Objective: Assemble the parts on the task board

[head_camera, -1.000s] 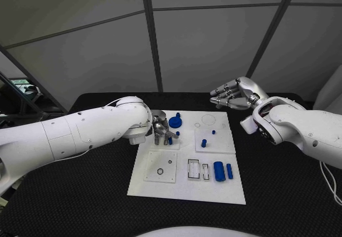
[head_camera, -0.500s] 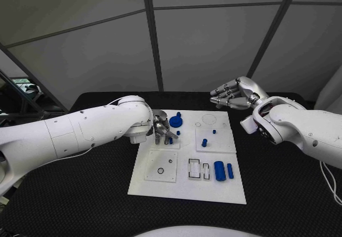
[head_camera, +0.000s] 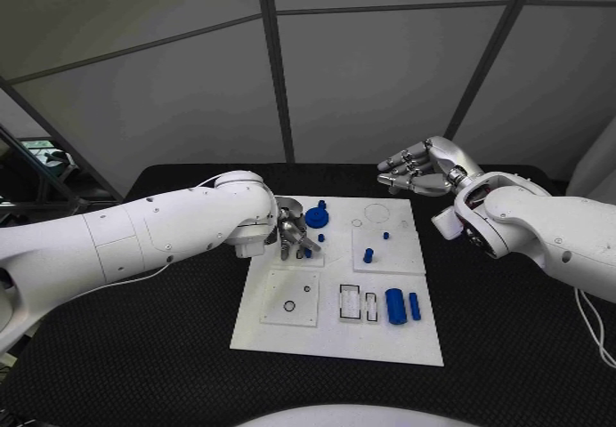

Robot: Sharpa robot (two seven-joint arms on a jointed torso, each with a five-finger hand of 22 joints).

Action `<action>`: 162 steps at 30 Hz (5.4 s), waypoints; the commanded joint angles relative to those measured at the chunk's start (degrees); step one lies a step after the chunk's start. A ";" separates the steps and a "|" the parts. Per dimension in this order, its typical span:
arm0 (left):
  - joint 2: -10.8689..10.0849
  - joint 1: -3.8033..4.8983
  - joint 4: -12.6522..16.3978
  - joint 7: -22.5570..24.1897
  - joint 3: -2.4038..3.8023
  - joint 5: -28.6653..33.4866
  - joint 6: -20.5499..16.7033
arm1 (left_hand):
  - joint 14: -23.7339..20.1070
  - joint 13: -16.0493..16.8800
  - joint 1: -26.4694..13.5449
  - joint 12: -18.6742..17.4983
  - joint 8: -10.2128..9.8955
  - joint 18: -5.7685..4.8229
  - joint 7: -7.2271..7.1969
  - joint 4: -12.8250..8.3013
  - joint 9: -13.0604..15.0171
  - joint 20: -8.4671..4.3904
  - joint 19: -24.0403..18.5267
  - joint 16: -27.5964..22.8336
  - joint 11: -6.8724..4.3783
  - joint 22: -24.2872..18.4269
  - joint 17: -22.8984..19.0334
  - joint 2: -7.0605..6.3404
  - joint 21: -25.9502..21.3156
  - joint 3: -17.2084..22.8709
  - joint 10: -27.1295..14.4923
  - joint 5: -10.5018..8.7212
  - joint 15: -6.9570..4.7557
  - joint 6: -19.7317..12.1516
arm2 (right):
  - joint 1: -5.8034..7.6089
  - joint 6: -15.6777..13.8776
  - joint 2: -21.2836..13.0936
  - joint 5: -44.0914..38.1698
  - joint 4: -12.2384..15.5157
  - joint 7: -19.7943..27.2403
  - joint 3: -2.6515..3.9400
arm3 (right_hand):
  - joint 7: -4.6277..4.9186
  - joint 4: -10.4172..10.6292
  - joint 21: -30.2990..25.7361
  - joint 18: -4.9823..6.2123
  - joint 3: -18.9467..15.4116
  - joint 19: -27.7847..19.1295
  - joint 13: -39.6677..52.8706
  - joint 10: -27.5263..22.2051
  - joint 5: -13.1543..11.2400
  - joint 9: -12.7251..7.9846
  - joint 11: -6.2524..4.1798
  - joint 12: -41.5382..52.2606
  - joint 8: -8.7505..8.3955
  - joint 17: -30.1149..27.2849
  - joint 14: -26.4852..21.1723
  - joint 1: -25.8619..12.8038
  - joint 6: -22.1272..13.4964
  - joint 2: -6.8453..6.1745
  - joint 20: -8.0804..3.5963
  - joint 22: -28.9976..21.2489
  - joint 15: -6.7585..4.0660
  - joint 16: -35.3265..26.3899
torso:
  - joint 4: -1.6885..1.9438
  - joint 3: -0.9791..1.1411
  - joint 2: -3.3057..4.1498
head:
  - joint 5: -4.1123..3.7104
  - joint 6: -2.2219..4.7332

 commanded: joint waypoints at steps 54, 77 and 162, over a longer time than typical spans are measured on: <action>-7.84 -1.82 9.29 0.58 -1.35 1.66 -16.86 | 1.43 -0.37 -7.92 -0.64 0.10 -1.01 0.02 -13.91 6.72 -0.51 2.54 -3.42 -0.47 5.65 3.18 -10.81 0.23 50.88 0.80 5.43 -0.30 -1.07 | 0.12 1.14 -0.08 -0.18 -0.42 -0.04 0.03 | 0.21 0.42 -0.78 0.58 -0.08 0.13 -0.33 -0.49 -0.15 -0.03 0.28 -0.25 -0.20 -0.19 0.33 -1.63 -0.66 0.03 0.59 -0.40 0.62 -0.80 | 1.04 0.60 -0.29 | 0.94 -0.82; -6.33 -2.11 8.20 -0.11 -1.44 -1.49 -14.29 | 1.55 -0.14 -9.55 -0.33 0.89 -1.06 -0.16 -14.59 7.74 -0.60 2.66 -3.60 -0.62 5.94 3.38 -11.41 0.36 51.85 1.38 8.65 -0.41 -0.91 | 0.12 1.36 0.11 -0.18 -0.49 0.03 0.03 | 0.22 0.42 -0.86 0.59 -0.12 0.16 -0.36 -0.50 -0.33 -0.02 0.29 -0.24 -0.19 -0.20 0.38 -1.79 -0.68 0.09 0.61 -0.45 0.63 -0.89 | 0.98 0.55 -0.20 | 0.85 -0.95; -2.80 -2.05 4.04 -0.65 -1.56 -4.29 -6.72 | 1.83 1.31 -15.93 1.44 2.08 -1.09 -1.29 -11.93 8.83 -0.89 2.71 -4.09 -1.30 6.26 4.10 -11.90 0.29 43.38 2.00 10.24 -0.74 0.26 | 0.11 1.73 0.39 -0.18 -0.52 -0.03 0.02 | 0.28 0.42 -1.36 0.61 -0.50 0.33 -0.51 -0.72 -0.08 -0.01 0.41 -0.26 -0.18 -0.32 0.51 -2.81 -0.89 0.13 0.75 -0.79 0.75 -1.44 | 0.99 0.47 -0.15 | 0.95 -2.28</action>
